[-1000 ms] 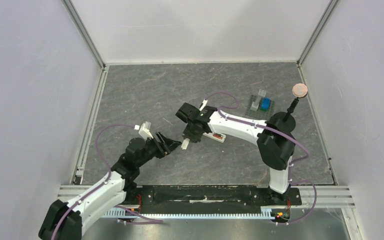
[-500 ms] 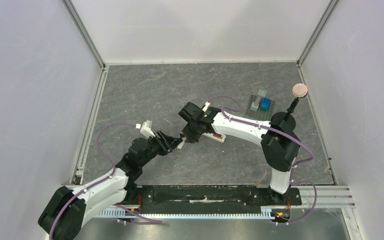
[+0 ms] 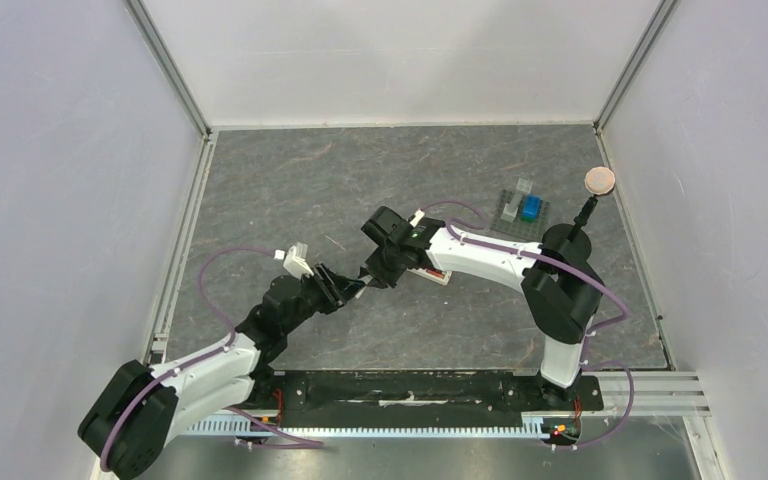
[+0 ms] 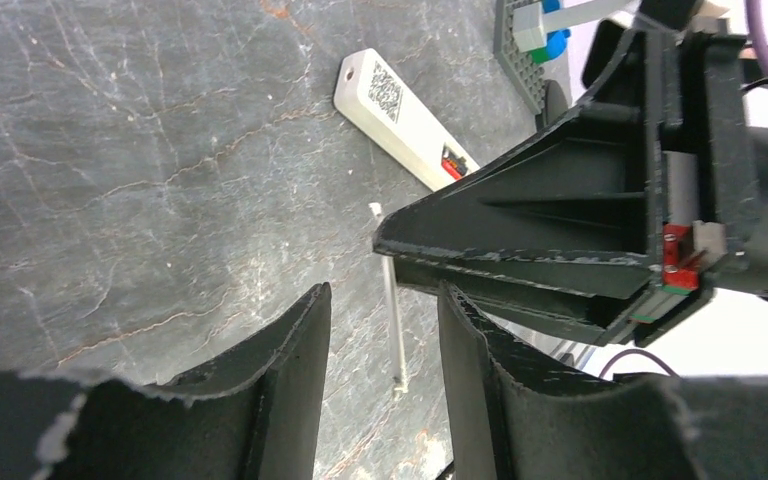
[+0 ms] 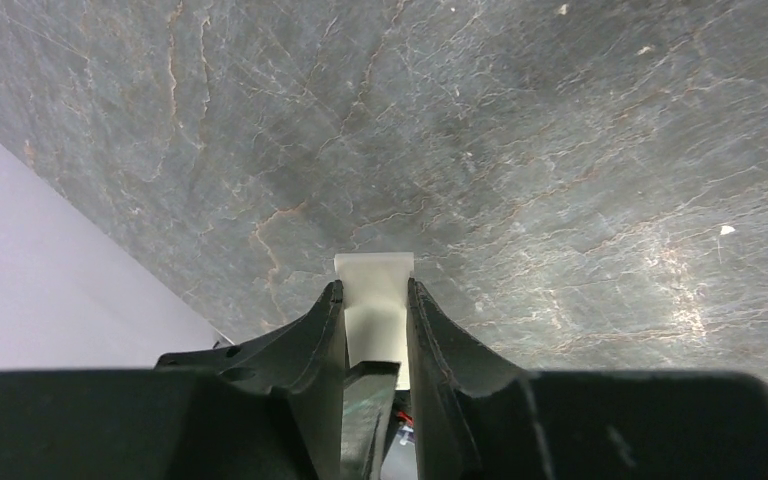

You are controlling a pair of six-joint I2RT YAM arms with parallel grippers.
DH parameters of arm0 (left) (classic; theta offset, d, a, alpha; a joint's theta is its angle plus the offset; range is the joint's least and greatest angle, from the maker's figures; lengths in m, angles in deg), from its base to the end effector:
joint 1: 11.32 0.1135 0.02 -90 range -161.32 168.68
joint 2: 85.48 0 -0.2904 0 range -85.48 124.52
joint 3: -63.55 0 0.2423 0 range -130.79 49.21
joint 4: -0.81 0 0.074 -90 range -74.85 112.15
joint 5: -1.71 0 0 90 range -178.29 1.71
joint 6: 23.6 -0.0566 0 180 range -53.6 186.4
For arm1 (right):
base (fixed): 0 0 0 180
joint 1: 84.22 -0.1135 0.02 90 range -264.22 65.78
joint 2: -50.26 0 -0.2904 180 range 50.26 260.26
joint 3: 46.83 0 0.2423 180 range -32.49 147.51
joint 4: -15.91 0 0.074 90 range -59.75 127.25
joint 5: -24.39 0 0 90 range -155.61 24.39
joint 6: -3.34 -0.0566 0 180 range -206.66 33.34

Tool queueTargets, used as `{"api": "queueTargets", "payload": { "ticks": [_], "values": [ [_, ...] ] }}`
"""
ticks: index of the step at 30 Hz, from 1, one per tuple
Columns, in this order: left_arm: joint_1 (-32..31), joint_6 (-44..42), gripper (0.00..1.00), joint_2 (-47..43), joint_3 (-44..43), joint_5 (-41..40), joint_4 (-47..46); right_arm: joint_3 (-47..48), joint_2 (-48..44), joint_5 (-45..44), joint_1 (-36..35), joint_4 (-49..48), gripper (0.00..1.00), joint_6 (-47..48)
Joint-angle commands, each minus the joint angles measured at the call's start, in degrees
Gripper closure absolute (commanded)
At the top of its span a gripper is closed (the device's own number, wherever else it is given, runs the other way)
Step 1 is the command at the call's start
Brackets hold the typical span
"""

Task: Load the batteries into the remote control
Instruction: Adjust the battery cover.

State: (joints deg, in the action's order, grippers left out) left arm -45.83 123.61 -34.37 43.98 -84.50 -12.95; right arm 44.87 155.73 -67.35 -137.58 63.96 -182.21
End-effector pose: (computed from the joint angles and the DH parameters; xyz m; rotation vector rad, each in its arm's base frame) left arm 0.1367 -0.0985 0.1729 -0.3551 2.0208 -1.1211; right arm 0.2368 0.3155 0.2206 1.0547 2.7032 0.6899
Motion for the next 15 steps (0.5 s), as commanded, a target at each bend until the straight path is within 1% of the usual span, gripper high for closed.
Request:
{"api": "queueTargets", "payload": {
  "ticks": [1,3,5,8,9,11,13,15],
  "values": [
    [-0.8,-0.3,0.5,1.1,-0.9,-1.2,-0.4,-0.6,-2.9,0.1,0.5,-1.4,0.77,-1.6],
    [-0.9,-0.1,0.51,1.2,-0.7,-1.0,-0.4,-0.9,-2.8,0.1,0.5,-1.6,0.77,-1.7],
    [-1.0,0.1,0.58,0.9,-0.7,-0.8,-0.3,-1.5,-2.8,0.4,0.5,-2.4,0.77,-1.9],
    [-1.0,0.4,0.75,0.0,-0.7,-1.2,0.2,-1.7,-2.7,0.7,0.6,-3.3,0.76,-1.3],
    [-1.0,0.5,0.83,-0.3,-0.9,-1.3,0.5,-1.3,-2.6,0.3,0.6,-3.5,0.75,-0.2],
    [-1.0,0.5,0.98,-1.1,-1.2,-1.5,1.7,0.1,-2.5,-0.5,0.6,-3.1,0.67,1.3],
    [-1.1,0.3,0.98,-2.0,-1.7,-1.5,3.2,1.0,-2.8,-0.6,0.8,-3.3,0.56,4.1],
    [-1.0,-0.1,0.98,-3.4,-2.7,-1.3,5.9,1.3,-3.9,-1.1,1.1,-3.3,0.42,8.3]
  ]
}}
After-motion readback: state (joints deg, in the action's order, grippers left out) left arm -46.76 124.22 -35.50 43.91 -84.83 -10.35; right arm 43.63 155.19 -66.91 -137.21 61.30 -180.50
